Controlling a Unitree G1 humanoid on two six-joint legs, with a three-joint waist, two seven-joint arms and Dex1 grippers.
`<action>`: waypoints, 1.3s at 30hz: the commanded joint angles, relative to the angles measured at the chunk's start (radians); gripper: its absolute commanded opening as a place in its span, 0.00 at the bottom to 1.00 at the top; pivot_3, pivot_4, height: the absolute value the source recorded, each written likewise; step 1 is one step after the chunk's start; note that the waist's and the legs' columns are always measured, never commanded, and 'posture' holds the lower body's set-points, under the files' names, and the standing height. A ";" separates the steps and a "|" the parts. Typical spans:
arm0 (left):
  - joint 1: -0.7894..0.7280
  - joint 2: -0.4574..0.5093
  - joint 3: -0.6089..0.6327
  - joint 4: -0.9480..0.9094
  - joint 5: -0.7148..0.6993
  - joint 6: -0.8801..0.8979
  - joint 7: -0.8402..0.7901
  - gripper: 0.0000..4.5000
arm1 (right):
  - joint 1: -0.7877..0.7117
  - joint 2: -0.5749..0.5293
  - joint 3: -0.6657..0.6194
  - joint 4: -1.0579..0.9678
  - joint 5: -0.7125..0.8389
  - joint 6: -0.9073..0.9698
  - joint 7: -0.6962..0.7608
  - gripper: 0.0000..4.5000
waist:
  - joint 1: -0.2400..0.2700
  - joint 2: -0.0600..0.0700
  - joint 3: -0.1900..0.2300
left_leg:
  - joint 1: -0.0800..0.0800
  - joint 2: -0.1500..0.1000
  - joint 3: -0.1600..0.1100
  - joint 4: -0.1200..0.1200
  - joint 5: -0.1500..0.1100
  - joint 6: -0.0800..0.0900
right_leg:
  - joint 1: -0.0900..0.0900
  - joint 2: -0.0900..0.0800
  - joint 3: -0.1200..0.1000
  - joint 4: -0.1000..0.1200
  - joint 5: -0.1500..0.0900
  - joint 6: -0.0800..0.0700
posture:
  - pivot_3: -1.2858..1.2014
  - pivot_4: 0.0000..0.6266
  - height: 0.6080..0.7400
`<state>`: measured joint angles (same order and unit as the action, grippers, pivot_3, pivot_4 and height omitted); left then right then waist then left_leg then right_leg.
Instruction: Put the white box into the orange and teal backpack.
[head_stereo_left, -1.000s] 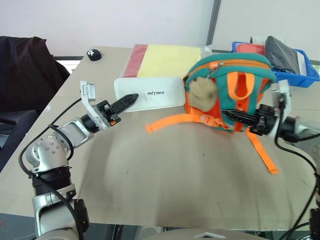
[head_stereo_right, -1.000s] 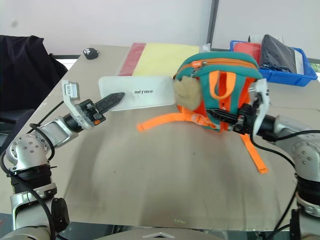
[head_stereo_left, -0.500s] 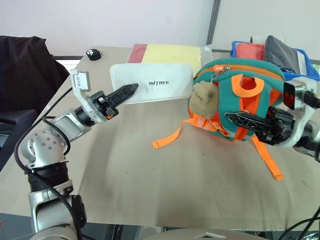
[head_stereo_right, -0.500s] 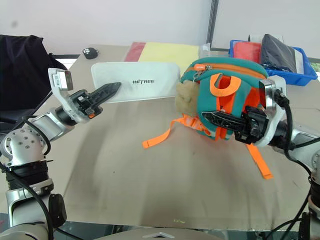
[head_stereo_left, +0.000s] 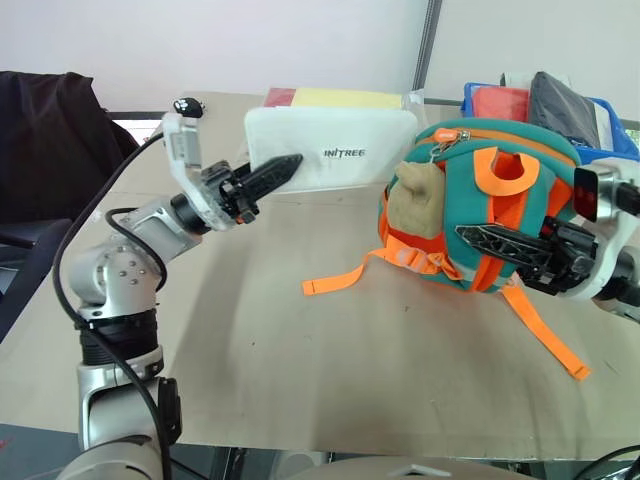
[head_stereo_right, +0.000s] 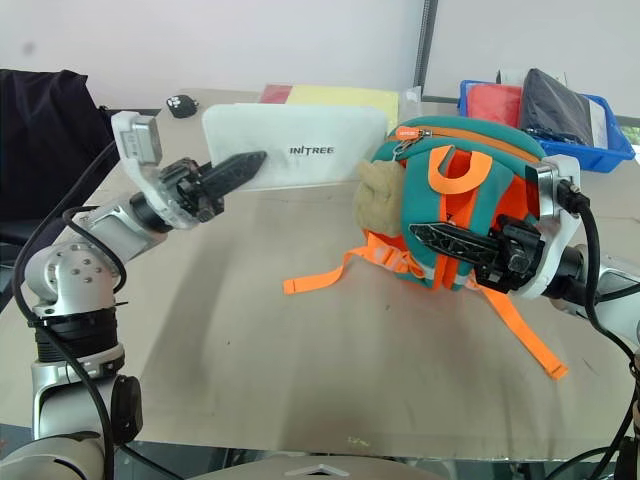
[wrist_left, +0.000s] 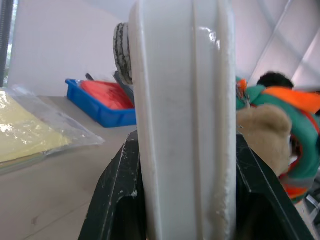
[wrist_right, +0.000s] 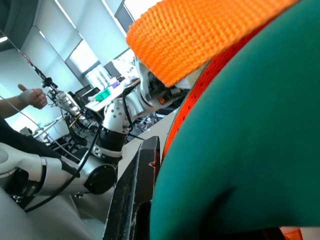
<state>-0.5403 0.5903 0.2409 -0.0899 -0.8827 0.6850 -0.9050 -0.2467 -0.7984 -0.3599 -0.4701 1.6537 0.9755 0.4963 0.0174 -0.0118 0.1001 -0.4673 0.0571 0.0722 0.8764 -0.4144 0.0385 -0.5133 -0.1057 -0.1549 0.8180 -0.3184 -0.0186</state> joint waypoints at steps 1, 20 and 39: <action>-0.003 -0.006 -0.049 -0.019 0.093 -0.139 -0.084 0.27 | -0.003 -0.002 -0.008 -0.034 0.038 -0.032 -0.013 0.19 | 0.001 0.000 0.000 | 0.000 0.000 0.000 0.000 0.000 0.000 | 0.000 0.000 0.000 0.000 0.000 0.000 | 0.52 0.24 0.28; -0.006 0.104 -0.081 0.226 0.248 -0.487 -0.530 0.27 | 0.024 0.012 -0.001 -0.002 -0.031 -0.056 -0.007 0.19 | -0.002 0.000 0.000 | 0.001 0.000 -0.001 0.000 -0.001 0.002 | 0.000 0.002 0.000 0.000 0.000 0.000 | 0.52 0.24 0.28; -0.581 -0.372 -0.427 0.855 0.704 -0.629 -0.256 0.27 | -0.024 0.138 0.109 -0.012 -0.212 -0.127 -0.045 0.19 | -0.002 -0.002 0.001 | 0.001 -0.001 -0.001 -0.002 -0.001 0.005 | 0.002 0.003 0.001 -0.002 0.002 0.004 | 0.52 0.24 0.28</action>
<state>-1.0415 0.2643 -0.1534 0.6726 -0.2447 0.0822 -1.2209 -0.2501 -0.6721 -0.2565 -0.4583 1.4624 0.8764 0.4525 0.0151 -0.0134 0.1006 -0.4661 0.0556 0.0710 0.8747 -0.4152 0.0435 -0.5118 -0.1030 -0.1544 0.8164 -0.3165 -0.0150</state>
